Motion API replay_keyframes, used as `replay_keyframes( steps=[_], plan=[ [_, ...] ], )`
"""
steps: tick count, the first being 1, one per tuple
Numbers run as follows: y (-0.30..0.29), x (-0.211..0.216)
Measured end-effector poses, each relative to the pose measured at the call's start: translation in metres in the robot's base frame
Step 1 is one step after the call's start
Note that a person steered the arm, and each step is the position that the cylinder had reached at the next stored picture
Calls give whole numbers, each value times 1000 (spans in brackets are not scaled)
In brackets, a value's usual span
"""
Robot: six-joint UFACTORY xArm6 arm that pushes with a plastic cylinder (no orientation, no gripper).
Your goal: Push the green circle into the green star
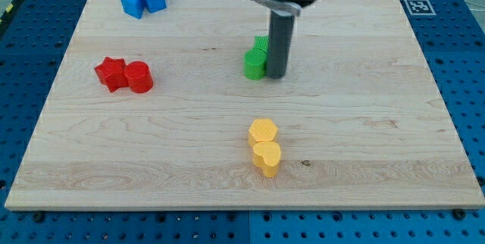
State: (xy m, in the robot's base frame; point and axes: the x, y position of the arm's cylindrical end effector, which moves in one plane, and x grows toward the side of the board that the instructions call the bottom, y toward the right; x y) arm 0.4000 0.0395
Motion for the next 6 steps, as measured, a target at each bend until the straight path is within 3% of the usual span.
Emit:
replay_keyframes(
  steps=[1, 3, 4, 5, 6],
  plan=[
    [-8, -28],
    [1, 20],
    [-22, 39],
    [-55, 27],
    [-56, -21]
  ],
)
